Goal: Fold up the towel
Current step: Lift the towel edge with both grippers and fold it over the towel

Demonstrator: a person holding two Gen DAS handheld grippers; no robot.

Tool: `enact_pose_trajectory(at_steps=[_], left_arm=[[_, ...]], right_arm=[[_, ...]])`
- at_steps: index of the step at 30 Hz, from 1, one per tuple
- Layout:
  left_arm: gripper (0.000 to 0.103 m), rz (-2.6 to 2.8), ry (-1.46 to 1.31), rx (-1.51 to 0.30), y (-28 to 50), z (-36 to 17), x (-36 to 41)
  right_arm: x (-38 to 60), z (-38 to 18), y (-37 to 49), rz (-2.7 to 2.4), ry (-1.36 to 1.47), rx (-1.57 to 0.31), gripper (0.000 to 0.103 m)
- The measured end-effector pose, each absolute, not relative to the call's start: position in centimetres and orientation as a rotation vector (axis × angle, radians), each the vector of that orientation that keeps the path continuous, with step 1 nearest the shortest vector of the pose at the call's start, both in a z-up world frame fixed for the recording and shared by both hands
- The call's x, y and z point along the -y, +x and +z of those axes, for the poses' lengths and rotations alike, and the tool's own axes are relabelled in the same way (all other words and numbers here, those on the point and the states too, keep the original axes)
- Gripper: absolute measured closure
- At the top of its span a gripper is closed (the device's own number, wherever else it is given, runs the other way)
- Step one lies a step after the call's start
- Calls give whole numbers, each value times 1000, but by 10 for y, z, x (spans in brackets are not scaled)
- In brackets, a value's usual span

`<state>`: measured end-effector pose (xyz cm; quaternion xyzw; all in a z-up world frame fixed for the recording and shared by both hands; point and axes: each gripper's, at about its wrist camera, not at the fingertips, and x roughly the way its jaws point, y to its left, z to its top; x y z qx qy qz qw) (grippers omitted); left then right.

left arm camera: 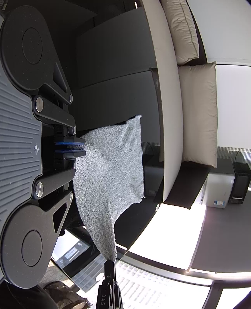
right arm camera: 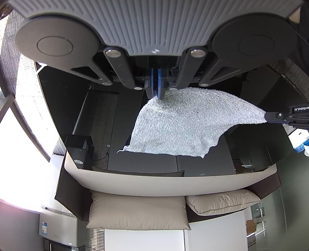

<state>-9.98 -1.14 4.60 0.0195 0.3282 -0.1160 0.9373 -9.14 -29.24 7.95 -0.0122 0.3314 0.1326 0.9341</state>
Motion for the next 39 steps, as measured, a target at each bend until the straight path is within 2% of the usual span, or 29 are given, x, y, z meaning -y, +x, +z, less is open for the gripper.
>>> enact_pose_trajectory(at_steps=[8,19,39], left_arm=[[99,-223,45,-624,-100,71,13],[99,-195,76,-604,-54,86,24],[99,-157,78,-677,57,52,29]], right_arm=[[292,97,-95,289,-36,-647,99],[286,110,-58,259,-36,-613,99],[284,73,39,156,13,-664,99]])
